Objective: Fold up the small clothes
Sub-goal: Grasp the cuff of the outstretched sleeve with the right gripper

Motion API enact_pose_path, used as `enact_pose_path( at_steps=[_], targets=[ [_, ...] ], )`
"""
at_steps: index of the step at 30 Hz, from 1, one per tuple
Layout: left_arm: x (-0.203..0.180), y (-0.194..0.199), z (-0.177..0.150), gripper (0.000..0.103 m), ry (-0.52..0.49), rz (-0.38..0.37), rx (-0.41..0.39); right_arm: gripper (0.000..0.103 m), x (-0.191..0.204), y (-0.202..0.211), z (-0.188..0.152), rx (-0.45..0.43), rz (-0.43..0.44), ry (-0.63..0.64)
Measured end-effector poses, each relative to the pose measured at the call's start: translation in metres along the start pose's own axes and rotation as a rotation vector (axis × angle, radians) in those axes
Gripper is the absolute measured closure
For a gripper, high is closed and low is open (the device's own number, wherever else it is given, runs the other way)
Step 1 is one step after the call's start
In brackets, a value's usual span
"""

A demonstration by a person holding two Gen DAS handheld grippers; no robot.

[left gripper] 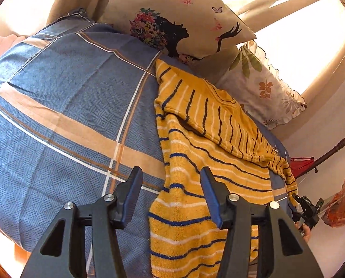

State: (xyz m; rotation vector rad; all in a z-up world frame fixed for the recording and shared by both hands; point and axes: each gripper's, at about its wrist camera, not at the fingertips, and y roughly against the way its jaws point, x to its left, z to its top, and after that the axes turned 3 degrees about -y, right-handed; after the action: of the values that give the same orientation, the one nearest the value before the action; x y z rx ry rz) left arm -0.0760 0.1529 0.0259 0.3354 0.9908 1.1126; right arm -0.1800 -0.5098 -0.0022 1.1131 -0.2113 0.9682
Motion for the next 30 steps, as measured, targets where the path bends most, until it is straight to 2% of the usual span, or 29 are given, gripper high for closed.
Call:
enact_pose_path(
  at_steps=[6, 8, 10, 13, 15, 19, 20, 21, 25, 28, 29, 30],
  targets=[
    [-0.014, -0.008, 0.000, 0.053, -0.020, 0.017, 0.021, 0.045, 0.003, -0.027, 0.035, -0.040, -0.131, 0.069],
    [-0.017, -0.007, 0.001, 0.053, -0.018, 0.022, 0.014, 0.045, 0.010, -0.035, 0.061, -0.041, -0.106, 0.095],
    [-0.019, -0.007, 0.002, 0.053, -0.013, 0.025, 0.008, 0.045, 0.019, -0.030, 0.090, -0.110, -0.087, 0.118],
    [-0.022, -0.010, 0.000, 0.052, -0.005, 0.022, 0.013, 0.043, 0.027, -0.019, 0.116, -0.207, -0.209, 0.167],
    [-0.025, -0.014, -0.001, 0.051, -0.007, 0.028, 0.023, 0.042, 0.029, -0.012, 0.116, -0.194, -0.172, 0.168],
    [-0.032, -0.024, 0.001, 0.051, -0.015, 0.029, 0.050, 0.042, 0.026, -0.008, 0.084, -0.066, 0.018, 0.132],
    [-0.034, -0.027, 0.001, 0.051, -0.020, 0.027, 0.055, 0.042, 0.026, -0.009, 0.074, -0.047, 0.012, 0.148],
    [-0.037, -0.029, 0.002, 0.051, -0.026, 0.026, 0.060, 0.040, 0.028, -0.010, 0.066, -0.051, -0.030, 0.185],
    [-0.045, -0.031, 0.000, 0.051, -0.052, 0.020, 0.063, 0.016, 0.047, -0.017, 0.039, -0.144, -0.314, 0.499],
    [-0.043, -0.030, 0.000, 0.051, -0.041, 0.018, 0.063, 0.013, 0.049, -0.041, 0.031, -0.143, -0.495, 0.696],
    [-0.042, -0.030, 0.000, 0.051, -0.035, 0.018, 0.065, 0.015, 0.046, -0.049, 0.031, -0.115, -0.528, 0.729],
    [-0.041, -0.030, 0.001, 0.051, -0.030, 0.020, 0.068, 0.043, 0.042, -0.057, 0.033, -0.065, -0.518, 0.737]
  ],
)
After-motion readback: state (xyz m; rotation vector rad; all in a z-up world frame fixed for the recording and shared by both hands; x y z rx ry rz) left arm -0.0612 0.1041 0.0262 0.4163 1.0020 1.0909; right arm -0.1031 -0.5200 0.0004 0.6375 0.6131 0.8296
